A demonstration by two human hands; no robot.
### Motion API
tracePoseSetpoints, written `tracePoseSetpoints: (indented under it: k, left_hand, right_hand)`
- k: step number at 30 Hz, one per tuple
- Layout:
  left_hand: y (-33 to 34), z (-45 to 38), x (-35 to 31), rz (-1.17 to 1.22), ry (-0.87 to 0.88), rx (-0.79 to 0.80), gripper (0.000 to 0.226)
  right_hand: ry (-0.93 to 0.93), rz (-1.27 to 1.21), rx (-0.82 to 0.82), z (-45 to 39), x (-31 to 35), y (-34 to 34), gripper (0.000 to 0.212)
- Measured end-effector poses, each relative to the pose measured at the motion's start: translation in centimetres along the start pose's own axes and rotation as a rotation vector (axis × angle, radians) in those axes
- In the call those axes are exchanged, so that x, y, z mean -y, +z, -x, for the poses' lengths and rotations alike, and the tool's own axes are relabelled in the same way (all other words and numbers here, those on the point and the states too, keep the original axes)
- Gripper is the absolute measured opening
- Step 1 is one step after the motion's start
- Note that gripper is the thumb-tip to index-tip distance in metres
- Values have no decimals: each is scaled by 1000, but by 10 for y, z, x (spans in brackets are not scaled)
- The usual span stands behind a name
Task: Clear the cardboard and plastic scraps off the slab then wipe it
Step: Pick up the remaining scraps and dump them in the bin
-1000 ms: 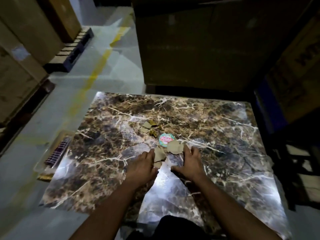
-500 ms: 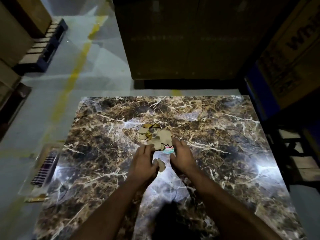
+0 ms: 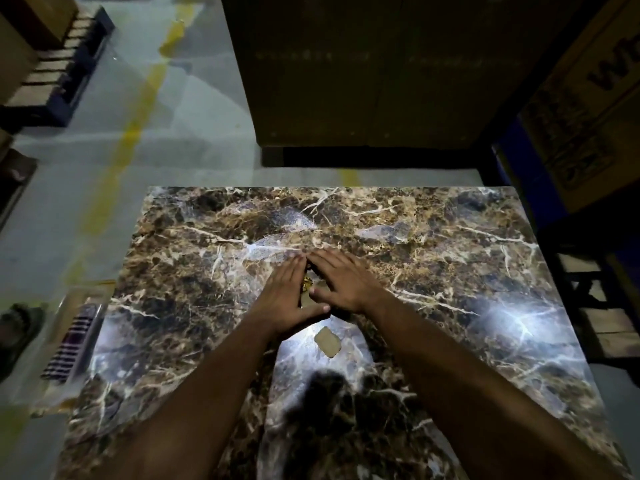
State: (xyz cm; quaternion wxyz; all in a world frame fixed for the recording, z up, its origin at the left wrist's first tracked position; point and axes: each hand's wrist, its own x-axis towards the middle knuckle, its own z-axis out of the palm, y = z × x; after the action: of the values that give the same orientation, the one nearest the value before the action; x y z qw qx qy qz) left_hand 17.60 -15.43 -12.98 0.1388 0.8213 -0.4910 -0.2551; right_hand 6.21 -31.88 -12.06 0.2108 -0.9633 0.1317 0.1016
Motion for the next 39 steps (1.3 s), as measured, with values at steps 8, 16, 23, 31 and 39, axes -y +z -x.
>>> tracePoseSetpoints:
  k: [8, 16, 23, 31, 39]
  left_hand:
    - [25, 56, -19, 85, 86, -47, 106]
    - [62, 74, -11, -220, 188, -164, 107]
    - [70, 68, -20, -186, 164, -358, 72]
    - [70, 65, -33, 81, 70, -378, 52]
    - [72, 52, -76, 632, -242, -688, 33]
  right_hand:
    - [-74, -100, -83, 78, 4, 43, 79]
    - [-81, 180, -139, 95, 12, 73, 92]
    - [10, 150, -271, 83, 24, 72, 65]
    - [171, 90, -426, 71, 36, 78, 44]
    - [345, -332, -564, 56, 75, 94, 30]
